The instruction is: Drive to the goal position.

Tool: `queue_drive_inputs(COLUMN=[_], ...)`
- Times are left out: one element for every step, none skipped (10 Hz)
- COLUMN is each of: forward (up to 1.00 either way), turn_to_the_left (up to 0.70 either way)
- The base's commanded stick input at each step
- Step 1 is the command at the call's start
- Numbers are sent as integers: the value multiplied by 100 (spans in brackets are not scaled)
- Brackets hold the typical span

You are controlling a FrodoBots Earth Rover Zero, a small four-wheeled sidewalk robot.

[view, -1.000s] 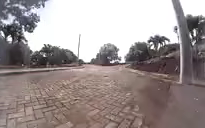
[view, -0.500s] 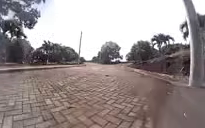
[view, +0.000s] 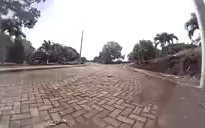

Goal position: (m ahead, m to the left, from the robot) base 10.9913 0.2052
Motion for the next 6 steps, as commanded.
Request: queue_drive_inputs(forward=[70, 70, 70, 70, 70, 70], turn_to_the_left=[-27, -27, -21, -13, -5, 0])
